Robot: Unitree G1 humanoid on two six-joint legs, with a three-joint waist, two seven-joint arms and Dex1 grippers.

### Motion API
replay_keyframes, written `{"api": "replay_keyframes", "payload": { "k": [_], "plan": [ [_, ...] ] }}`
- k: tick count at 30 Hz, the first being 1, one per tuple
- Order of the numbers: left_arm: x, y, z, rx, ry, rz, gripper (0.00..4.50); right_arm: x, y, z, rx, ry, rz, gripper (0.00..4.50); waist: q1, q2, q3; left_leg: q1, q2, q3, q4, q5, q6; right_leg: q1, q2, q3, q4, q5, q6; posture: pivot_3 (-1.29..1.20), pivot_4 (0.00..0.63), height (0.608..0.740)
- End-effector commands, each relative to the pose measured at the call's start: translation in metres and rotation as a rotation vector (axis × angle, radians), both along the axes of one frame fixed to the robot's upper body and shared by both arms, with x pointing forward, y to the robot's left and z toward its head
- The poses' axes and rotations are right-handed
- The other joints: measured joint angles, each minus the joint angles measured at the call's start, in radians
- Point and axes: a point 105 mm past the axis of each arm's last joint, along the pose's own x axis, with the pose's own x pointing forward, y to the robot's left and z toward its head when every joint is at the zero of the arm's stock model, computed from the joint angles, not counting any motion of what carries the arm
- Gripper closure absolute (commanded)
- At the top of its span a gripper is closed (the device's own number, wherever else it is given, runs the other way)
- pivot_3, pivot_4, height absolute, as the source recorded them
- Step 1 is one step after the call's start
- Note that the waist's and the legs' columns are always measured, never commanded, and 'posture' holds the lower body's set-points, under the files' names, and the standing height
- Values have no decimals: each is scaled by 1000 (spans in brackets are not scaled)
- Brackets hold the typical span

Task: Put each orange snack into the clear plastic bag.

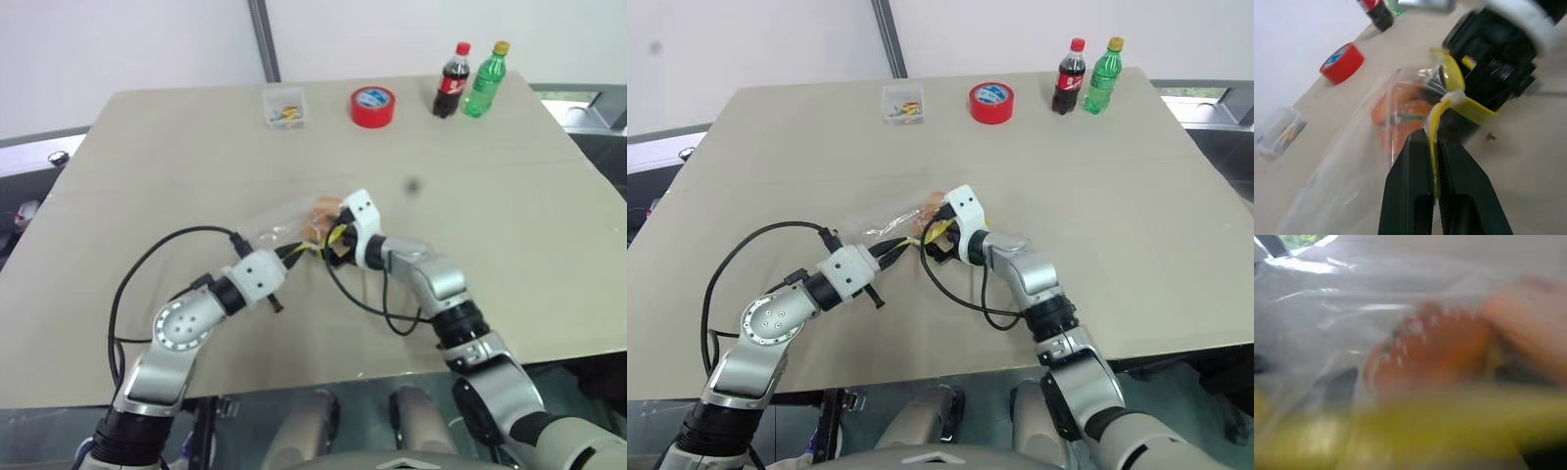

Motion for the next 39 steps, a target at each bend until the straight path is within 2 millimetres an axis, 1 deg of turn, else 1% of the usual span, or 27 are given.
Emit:
{"api": "replay_keyframes", "payload": {
  "k": [1, 3, 5, 6, 8, 10, 14, 19, 21, 22, 23, 24, 25, 26, 27, 29, 31, 33, 36, 39],
  "plan": [
    [9, 12, 15, -87, -3, 62, 4500, -11, -18, 34, -30, -216, 19, 82, 5, 0, 0, 0, 0, 0, 0, 0, 0, 0, 0, 0, 0, 0, 0, 0, 150, 710],
    [11, 14, 17, -111, 11, 68, 4500, -17, -31, 42, -51, -274, 10, 82, 4, 0, 0, 0, 0, -1, 1, 0, 0, 0, 0, -1, 0, 0, 0, 0, 150, 710],
    [14, 15, 20, -133, 20, 65, 4500, -23, -43, 47, -108, -360, 9, 82, 2, 0, 0, 0, 0, -1, 0, 0, 0, 0, 0, -1, 0, 0, 0, 0, 150, 710],
    [15, 15, 22, -143, 23, 63, 4500, -26, -47, 48, -138, -394, 9, 82, -1, 0, 0, 0, 0, -1, 0, 0, 0, 0, 0, -1, 0, 0, 0, 0, 150, 710],
    [16, 14, 27, -166, 27, 49, 4500, -25, -57, 45, -260, -486, -14, 82, 0, 0, 0, 0, 0, 0, 0, 0, 0, 1, 0, 0, 0, 0, 0, 0, 150, 710],
    [17, 13, 30, -187, 40, 32, 4500, -19, -63, 38, -385, -570, -28, 82, 0, 0, 0, 0, 0, 0, 0, 0, 0, 1, 0, 0, 0, 0, 0, 0, 150, 710],
    [16, 11, 33, -201, 54, 4, 4500, -8, -64, 16, -593, -685, 8, 82, 0, -1, 0, 0, 0, 1, 1, 0, 0, 1, 0, 0, 0, 0, 0, 0, 150, 710],
    [16, 12, 36, -215, 58, -3, 4500, 16, -62, 7, -681, -752, -15, 82, 1, -1, 0, 0, 0, 1, 1, 0, 0, 1, 0, 1, 0, 0, 0, 0, 150, 710],
    [15, 13, 37, -226, 62, -1, 4500, 24, -61, 5, -676, -760, -36, 82, 1, -1, 0, 0, 0, 1, 1, 0, -1, 1, 0, 1, 0, 0, 0, 0, 150, 710],
    [15, 14, 38, -228, 62, 1, 4500, 27, -61, 5, -669, -766, -49, 602, 1, -1, 0, 0, 0, 1, 1, 0, -1, 1, 0, 1, 0, 0, 0, 0, 150, 710],
    [14, 15, 38, -229, 63, 4, 4500, 30, -61, 4, -659, -766, -57, 988, 2, -1, 0, 0, 0, 1, 1, 0, -1, 1, 0, 1, 0, 0, 0, 0, 150, 710],
    [15, 16, 38, -231, 64, 10, 4500, 32, -61, 5, -651, -769, -64, 1540, 2, -1, 0, 0, 0, 1, 1, 0, -1, 1, 0, 1, 0, 0, 0, 0, 150, 710],
    [14, 17, 38, -233, 64, 13, 4500, 33, -61, 5, -647, -775, -68, 1956, 2, -1, 0, 0, 0, 1, 1, 0, -1, 1, 0, 1, -1, 0, 0, 0, 150, 710],
    [14, 17, 38, -232, 64, 16, 4500, 33, -62, 7, -638, -778, -69, 2339, 2, -1, 0, 0, 0, 1, 1, 0, -1, 1, 0, 1, -1, 0, 0, 0, 150, 710],
    [14, 18, 38, -231, 64, 18, 4500, 34, -62, 8, -630, -782, -71, 2490, 2, -1, 0, 0, 0, 1, 1, 0, -1, 1, 0, 1, -1, 0, 0, 0, 150, 710],
    [15, 19, 40, -235, 62, 24, 4500, 34, -64, 13, -622, -795, -69, 3235, 2, -1, 0, 0, 0, 1, 1, 0, -1, 1, 0, 1, -1, 0, 0, 0, 150, 710],
    [19, 21, 44, -245, 56, 30, 4500, 37, -69, 27, -612, -820, -89, 4009, 2, -1, 0, 0, 0, 1, 1, 0, -1, 1, 1, 1, 0, 0, 0, 0, 150, 710],
    [22, 22, 48, -251, 46, 31, 4500, 40, -74, 41, -605, -849, -107, 4423, 2, -1, 0, 0, 0, 1, 1, 0, -1, 1, 1, 1, 0, 0, 0, 0, 150, 710],
    [33, 21, 60, -263, 17, 27, 4500, 44, -80, 72, -600, -907, -134, 4423, 2, -1, 0, 0, 0, 1, 1, 0, -1, 1, 1, 1, 0, 0, 0, 0, 150, 710],
    [50, 15, 74, -280, -11, 10, 4500, 51, -87, 97, -608, -944, -159, 4423, 2, -1, 0, 0, 0, 1, 1, 0, -1, 1, 1, 1, 0, 0, 0, 0, 150, 710]
  ]
}}
